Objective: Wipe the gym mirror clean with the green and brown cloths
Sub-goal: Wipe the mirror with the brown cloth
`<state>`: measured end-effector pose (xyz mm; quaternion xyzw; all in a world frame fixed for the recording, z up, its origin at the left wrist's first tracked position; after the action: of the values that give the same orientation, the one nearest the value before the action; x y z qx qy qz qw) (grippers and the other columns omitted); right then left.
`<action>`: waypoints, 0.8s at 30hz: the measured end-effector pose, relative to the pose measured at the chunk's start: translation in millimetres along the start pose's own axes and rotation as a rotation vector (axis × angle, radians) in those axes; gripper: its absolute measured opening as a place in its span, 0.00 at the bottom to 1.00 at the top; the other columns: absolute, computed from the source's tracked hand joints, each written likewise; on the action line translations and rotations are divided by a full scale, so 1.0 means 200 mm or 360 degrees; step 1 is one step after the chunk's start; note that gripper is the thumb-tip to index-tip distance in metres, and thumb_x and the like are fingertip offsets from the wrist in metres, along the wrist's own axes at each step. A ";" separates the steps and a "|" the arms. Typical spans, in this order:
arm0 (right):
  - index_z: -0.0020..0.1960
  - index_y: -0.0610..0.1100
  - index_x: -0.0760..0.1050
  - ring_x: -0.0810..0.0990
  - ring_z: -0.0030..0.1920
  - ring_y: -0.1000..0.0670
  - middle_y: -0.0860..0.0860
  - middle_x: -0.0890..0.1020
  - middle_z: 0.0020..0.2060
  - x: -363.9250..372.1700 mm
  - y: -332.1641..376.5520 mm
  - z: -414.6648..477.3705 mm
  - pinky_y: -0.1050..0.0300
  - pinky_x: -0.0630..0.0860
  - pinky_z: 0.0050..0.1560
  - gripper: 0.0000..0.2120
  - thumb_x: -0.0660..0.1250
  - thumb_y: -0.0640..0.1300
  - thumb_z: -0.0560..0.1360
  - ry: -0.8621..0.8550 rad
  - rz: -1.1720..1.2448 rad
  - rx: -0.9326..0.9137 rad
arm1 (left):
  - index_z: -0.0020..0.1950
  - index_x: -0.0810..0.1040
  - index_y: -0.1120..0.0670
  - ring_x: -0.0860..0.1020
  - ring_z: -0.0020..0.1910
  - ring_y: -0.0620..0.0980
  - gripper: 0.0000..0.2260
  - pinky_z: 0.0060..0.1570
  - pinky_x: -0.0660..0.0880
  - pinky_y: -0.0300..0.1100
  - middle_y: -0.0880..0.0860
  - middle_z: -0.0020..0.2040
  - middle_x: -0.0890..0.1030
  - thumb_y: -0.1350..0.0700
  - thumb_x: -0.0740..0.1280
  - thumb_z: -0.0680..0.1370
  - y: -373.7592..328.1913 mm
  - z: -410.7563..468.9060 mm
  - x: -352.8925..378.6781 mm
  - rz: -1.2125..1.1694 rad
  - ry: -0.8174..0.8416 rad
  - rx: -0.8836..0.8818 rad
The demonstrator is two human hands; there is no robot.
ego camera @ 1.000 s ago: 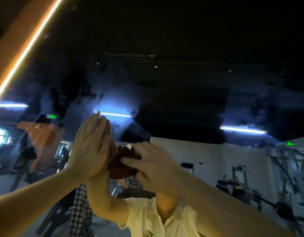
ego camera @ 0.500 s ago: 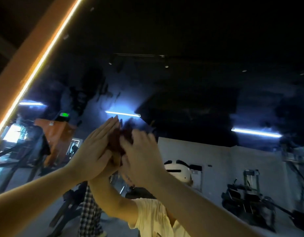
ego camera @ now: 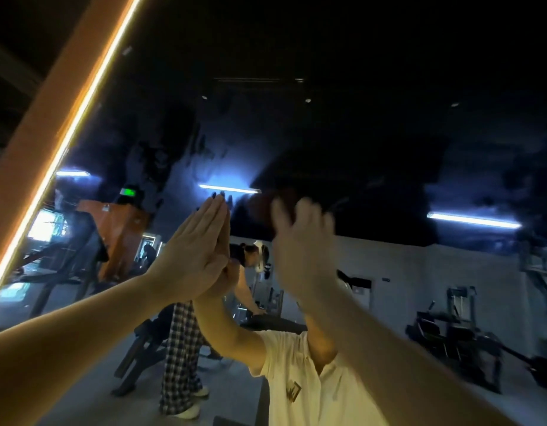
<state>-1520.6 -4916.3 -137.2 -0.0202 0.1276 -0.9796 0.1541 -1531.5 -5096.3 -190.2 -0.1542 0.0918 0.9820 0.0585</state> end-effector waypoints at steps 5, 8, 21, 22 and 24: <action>0.73 0.49 0.68 0.76 0.56 0.43 0.44 0.76 0.57 0.08 0.40 -0.81 0.46 0.77 0.56 0.27 0.67 0.52 0.75 0.0615 0.0287 -0.1043 | 0.79 0.31 0.57 0.32 0.80 0.51 0.33 0.80 0.36 0.48 0.54 0.80 0.30 0.47 0.40 0.79 0.02 -0.03 0.02 0.0289 0.0281 -0.0150; 0.65 0.50 0.74 0.74 0.48 0.49 0.49 0.77 0.48 -0.07 0.24 -0.80 0.49 0.77 0.54 0.17 0.59 0.58 0.83 0.0806 0.0170 -0.1257 | 0.83 0.39 0.60 0.42 0.84 0.57 0.34 0.80 0.42 0.49 0.59 0.84 0.40 0.51 0.53 0.83 -0.05 -0.12 -0.01 0.0244 0.0297 -0.0171; 0.76 0.43 0.67 0.73 0.55 0.35 0.36 0.73 0.57 -0.14 -0.20 -0.61 0.40 0.72 0.55 0.32 0.69 0.45 0.73 0.0208 0.0161 -0.0043 | 0.85 0.47 0.54 0.54 0.83 0.55 0.43 0.80 0.58 0.55 0.54 0.85 0.52 0.50 0.70 0.78 -0.16 -0.68 0.01 -0.0043 0.0361 -0.0610; 0.76 0.43 0.68 0.74 0.55 0.35 0.36 0.74 0.57 -0.11 -0.13 -0.69 0.40 0.72 0.56 0.33 0.71 0.45 0.72 0.0286 0.0191 -0.0123 | 0.85 0.48 0.53 0.56 0.82 0.55 0.43 0.79 0.59 0.55 0.53 0.85 0.54 0.51 0.70 0.78 -0.18 -0.71 0.01 -0.0051 0.0371 -0.0633; 0.74 0.44 0.71 0.75 0.56 0.36 0.37 0.75 0.57 -0.08 0.01 -0.84 0.41 0.74 0.55 0.34 0.75 0.46 0.70 0.0363 0.0266 -0.0241 | 0.85 0.51 0.52 0.59 0.81 0.56 0.41 0.77 0.60 0.53 0.51 0.83 0.57 0.53 0.70 0.77 -0.22 -0.78 0.03 -0.0067 0.0436 -0.0672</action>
<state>-1517.9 -4871.1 -300.7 0.0902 0.2191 -0.9468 0.2177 -1486.3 -5084.5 -344.3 -0.2966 -0.1117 0.9479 0.0324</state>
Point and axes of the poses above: each hand's wrist, its own z-axis towards the middle knuckle, its own x-axis out of the palm, y = z × x, the point moved 10 cm from there along z, towards the middle knuckle
